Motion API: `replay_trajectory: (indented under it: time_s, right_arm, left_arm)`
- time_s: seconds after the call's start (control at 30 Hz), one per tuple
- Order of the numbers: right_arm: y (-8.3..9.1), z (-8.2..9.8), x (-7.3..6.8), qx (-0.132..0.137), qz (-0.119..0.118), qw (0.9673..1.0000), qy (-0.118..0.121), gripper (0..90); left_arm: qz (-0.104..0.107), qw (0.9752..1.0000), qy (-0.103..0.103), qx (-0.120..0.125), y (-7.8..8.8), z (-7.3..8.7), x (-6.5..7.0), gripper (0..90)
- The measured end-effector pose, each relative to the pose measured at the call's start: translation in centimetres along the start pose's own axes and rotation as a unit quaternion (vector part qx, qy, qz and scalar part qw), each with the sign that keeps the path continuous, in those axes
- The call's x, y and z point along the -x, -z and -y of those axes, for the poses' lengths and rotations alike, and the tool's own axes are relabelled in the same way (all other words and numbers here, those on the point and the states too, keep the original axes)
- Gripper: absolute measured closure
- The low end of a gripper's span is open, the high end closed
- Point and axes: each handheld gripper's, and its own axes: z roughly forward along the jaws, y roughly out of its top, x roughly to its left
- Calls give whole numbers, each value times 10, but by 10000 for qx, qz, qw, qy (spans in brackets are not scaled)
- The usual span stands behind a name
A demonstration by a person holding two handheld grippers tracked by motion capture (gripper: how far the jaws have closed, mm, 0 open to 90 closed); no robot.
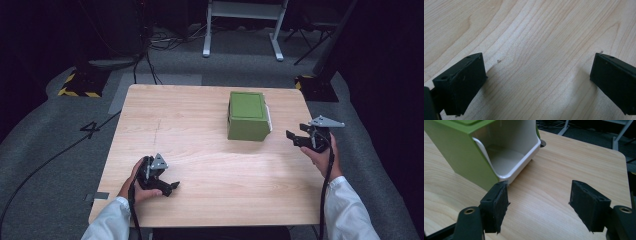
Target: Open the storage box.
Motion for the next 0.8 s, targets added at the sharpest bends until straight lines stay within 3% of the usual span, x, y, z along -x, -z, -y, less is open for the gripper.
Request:
replay_trajectory:
  time_s: [0.23,0.37,0.8]
  right_arm:
    - [-19,-15,-9,1,-65,9999,128,332]
    - [-31,-23,-14,15,-179,9998,58,332]
    - [-56,-19,-15,-144,-270,9995,-123,345]
  left_arm:
    - [14,10000,-15,8,0,0,0,5]
    - [15,10000,-13,15,1,2,0,5]
    - [13,10000,-23,-1,2,2,0,5]
